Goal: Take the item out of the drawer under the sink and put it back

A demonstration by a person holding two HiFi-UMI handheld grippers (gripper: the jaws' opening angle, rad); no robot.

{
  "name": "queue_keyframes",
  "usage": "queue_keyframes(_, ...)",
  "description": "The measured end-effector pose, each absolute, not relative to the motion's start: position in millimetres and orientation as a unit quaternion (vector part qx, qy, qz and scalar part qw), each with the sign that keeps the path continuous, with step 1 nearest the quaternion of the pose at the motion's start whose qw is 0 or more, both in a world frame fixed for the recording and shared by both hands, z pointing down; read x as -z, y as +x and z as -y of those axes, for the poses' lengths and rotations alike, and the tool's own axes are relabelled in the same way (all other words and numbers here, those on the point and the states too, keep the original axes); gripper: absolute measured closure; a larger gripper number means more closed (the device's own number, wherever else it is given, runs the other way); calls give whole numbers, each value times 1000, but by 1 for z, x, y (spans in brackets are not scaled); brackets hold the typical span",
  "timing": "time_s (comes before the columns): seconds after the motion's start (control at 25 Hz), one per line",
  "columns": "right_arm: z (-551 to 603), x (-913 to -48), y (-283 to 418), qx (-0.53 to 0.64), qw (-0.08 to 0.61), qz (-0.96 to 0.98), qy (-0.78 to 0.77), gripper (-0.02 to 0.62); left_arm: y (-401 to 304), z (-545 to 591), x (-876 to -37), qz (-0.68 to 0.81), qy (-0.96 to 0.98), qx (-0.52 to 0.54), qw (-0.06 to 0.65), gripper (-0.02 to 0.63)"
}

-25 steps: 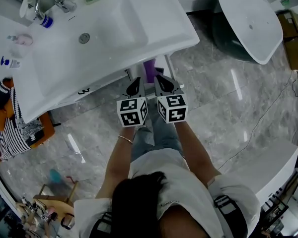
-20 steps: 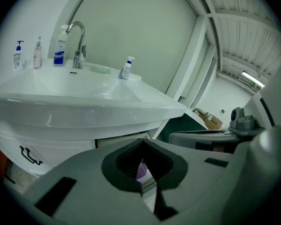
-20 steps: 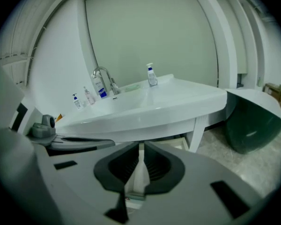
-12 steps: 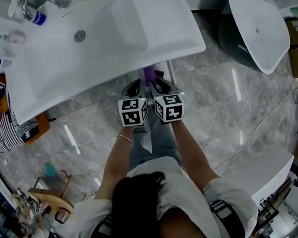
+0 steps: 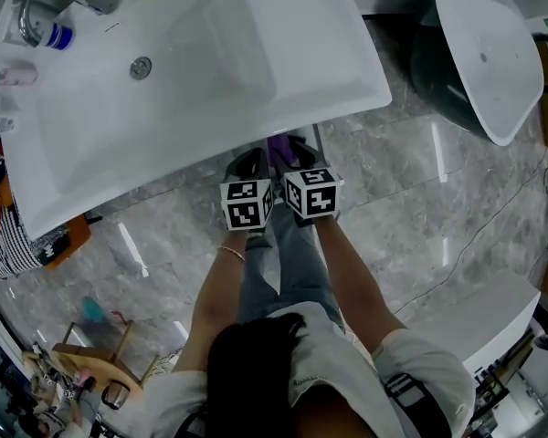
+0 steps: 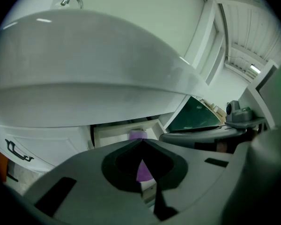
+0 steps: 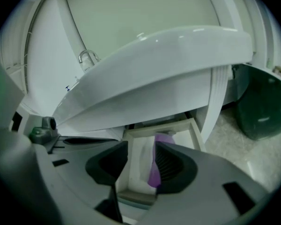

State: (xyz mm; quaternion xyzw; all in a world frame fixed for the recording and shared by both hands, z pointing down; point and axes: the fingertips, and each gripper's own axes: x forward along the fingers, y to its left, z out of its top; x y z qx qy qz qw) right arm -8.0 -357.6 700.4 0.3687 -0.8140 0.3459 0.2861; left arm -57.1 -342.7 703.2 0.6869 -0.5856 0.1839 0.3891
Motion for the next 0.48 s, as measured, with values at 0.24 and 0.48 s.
queue_keyframes(0.24,366,-730,-11,-361,307,807,353,396,-65,349,-733,589,670,-193,410,603)
queue_keyframes(0.48,369,-761,-12,-387,325,786,355,364,-67,359,-756,580,669,-214,413,602)
